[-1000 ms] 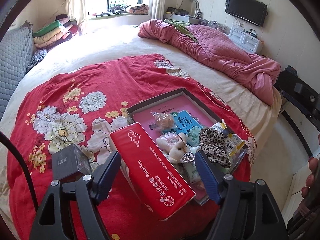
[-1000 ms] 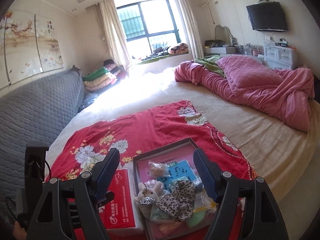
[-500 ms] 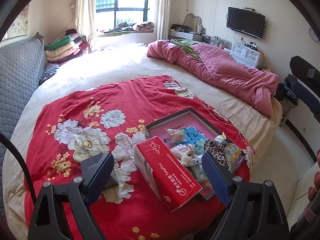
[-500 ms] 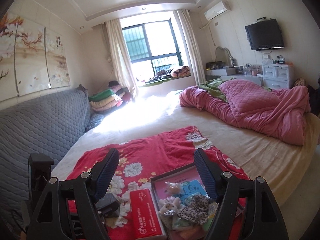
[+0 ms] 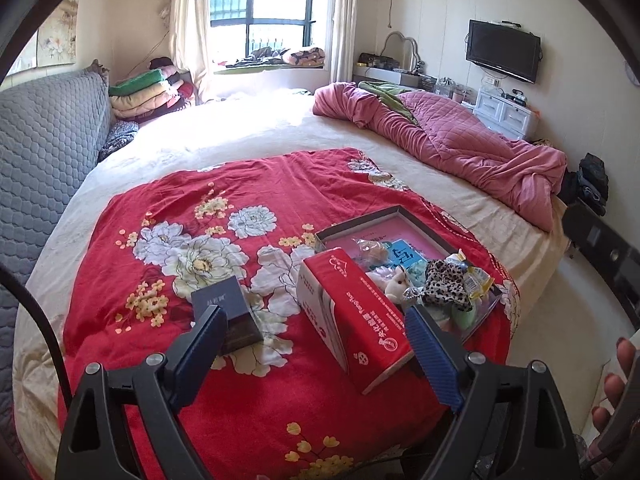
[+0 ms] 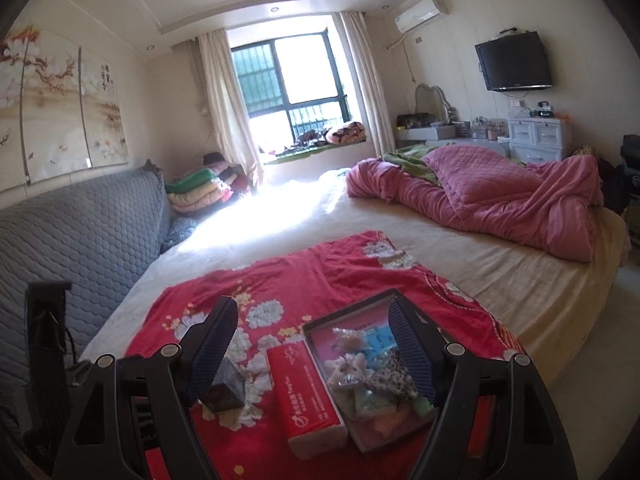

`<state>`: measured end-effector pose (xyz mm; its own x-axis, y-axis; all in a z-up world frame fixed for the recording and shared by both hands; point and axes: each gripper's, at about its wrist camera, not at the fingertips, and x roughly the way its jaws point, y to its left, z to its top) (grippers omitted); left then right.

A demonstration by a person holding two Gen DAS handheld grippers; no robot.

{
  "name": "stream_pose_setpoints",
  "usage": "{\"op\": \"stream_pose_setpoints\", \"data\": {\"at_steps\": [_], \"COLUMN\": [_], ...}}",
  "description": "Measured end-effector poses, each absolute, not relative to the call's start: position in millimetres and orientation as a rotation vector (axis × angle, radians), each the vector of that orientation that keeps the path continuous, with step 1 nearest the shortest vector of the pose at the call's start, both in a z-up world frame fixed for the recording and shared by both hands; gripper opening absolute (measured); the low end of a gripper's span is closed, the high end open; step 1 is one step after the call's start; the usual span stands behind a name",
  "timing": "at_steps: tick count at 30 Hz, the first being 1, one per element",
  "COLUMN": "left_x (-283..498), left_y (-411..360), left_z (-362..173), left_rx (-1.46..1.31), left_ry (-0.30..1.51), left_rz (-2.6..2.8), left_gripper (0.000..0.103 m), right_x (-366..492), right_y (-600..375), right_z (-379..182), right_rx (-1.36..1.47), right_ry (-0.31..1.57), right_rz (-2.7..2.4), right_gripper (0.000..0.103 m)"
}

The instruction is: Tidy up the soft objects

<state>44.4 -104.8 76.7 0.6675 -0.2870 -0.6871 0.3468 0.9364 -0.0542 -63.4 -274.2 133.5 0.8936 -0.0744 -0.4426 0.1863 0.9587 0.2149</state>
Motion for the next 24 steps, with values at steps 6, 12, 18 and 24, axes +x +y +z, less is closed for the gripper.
{"op": "stream_pose_setpoints", "data": {"at_steps": [6,12,18,24], "left_x": [31,20,14,12], "left_y": [-111,-121,-126,-129], "left_z": [47,23,13,9], "left_rx": [0.078,0.098,0.112,0.129], "left_ry": [0.800,0.837,0.851,0.855], "left_rz": [-0.358,-0.348,-0.357,-0.352], "left_gripper": [0.090,0.090,0.090,0.090], "right_x": [-77,-88,-92,-90], "right_y": [-281,-286,-278,-276], "right_z": [79,43,37,34], "right_rx": [0.205,0.191,0.168,0.179], "right_ry": [0.591,0.712,0.719,0.735], "right_rz": [-0.275,-0.309,-0.300,-0.303], "right_gripper": [0.079,0.079,0.079,0.079]}}
